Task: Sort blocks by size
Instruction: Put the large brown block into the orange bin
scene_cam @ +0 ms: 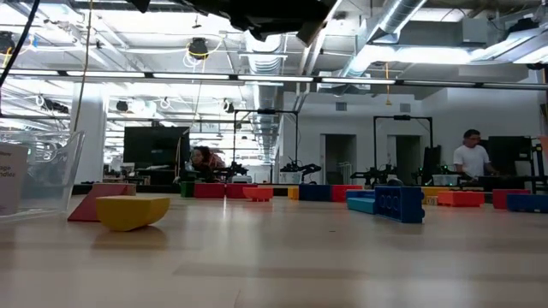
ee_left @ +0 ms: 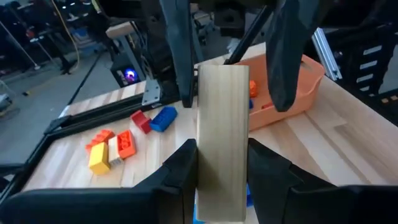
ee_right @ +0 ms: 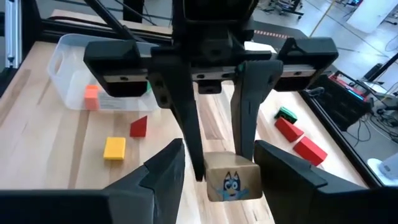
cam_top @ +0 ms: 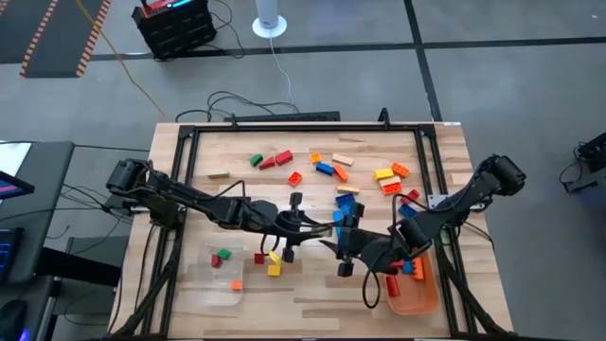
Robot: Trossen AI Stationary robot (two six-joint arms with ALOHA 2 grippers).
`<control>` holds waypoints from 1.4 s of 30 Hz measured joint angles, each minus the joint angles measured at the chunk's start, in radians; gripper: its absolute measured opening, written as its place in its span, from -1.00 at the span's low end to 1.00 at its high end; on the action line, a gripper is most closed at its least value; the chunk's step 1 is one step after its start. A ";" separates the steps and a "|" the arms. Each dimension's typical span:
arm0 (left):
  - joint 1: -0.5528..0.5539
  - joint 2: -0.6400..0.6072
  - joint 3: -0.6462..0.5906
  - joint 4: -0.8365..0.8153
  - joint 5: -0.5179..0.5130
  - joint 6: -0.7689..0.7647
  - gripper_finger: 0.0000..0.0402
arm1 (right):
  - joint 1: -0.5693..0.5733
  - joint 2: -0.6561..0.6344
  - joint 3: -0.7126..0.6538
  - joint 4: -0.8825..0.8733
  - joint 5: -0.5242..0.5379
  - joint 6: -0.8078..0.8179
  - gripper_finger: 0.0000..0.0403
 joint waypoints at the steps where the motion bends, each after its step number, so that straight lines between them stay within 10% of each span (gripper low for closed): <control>1: 0.000 0.000 0.000 0.006 0.000 0.000 -0.50 | 0.000 0.000 0.000 -0.001 0.000 0.000 0.09; 17: 0.002 0.000 0.000 0.018 0.003 0.005 -0.48 | -0.011 0.000 0.000 -0.023 -0.007 -0.019 -0.35; 28: 0.044 -0.045 0.001 -0.203 -0.010 -0.062 0.18 | 0.000 0.000 0.066 -0.262 -0.046 0.128 -0.35; 42: 0.001 -0.162 0.001 -0.781 0.056 -0.116 0.21 | 0.158 -0.005 0.129 -0.990 -0.661 0.966 -0.29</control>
